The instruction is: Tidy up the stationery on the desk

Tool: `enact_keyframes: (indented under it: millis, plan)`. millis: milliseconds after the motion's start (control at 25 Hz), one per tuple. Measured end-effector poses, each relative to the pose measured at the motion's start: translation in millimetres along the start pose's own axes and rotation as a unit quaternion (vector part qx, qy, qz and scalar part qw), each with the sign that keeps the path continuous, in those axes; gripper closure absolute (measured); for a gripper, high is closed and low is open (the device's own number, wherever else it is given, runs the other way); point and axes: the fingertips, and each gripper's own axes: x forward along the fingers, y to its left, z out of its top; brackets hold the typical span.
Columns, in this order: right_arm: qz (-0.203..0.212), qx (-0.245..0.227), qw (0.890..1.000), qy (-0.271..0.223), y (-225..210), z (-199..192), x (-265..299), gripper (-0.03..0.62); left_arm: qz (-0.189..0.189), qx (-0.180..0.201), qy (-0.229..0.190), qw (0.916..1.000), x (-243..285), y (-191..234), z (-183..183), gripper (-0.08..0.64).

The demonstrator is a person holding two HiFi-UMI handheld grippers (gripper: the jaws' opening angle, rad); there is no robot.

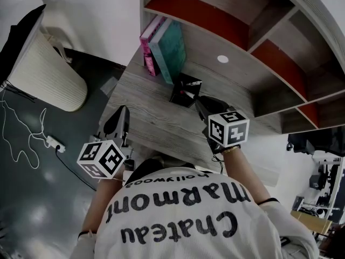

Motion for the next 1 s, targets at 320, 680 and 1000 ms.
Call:
enact_keyframes:
  millis: [320, 680, 1000]
  plan:
    - [-0.003, 0.007, 1.0, 0.004, -0.3, -3.5, 6.5, 0.509, 0.006, -0.002, 0.001, 1.0, -1.8, 5.4, -1.7, 0.545]
    - [-0.004, 0.009, 1.0, 0.006, 1.4, -4.4, 13.9, 0.509, 0.01, -0.005, 0.002, 0.9999, -3.6, 11.4, -3.3, 0.545]
    - [-0.004, 0.007, 1.0, 0.01, 3.1, -5.6, 20.9, 0.508, 0.014, -0.007, 0.002, 0.9999, -4.4, 17.2, -3.6, 0.545]
